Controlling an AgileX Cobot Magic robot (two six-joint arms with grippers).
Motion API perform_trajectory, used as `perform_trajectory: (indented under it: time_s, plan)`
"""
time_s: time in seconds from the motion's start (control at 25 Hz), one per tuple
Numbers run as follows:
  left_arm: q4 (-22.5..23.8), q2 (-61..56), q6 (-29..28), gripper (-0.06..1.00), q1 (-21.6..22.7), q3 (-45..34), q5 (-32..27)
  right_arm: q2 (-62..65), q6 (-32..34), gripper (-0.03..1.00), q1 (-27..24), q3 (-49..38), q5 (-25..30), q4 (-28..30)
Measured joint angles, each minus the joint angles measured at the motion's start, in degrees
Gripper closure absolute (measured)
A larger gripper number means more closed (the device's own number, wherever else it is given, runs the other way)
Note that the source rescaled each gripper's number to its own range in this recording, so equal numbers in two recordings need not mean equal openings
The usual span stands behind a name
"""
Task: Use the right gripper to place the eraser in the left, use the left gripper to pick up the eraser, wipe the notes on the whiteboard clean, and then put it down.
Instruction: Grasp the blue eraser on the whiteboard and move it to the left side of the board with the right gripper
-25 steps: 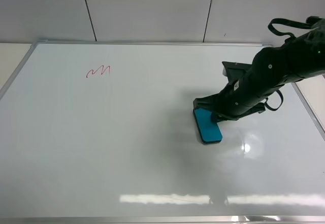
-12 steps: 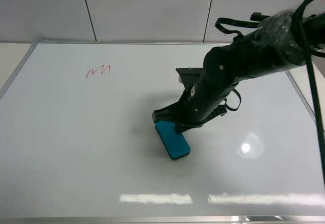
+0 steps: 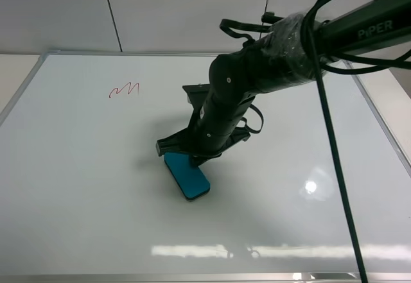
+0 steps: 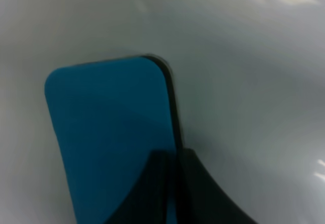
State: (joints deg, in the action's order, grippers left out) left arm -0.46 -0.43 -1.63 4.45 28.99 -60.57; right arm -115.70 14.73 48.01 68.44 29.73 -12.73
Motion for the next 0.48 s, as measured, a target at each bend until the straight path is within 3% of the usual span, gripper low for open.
perform_trajectory:
  time_s: [0.48]
  plan:
    - [0.00,0.00,0.00,-0.06,0.00,0.00,0.00,-10.89,-0.22,0.97,8.95,19.04,5.09,-0.03]
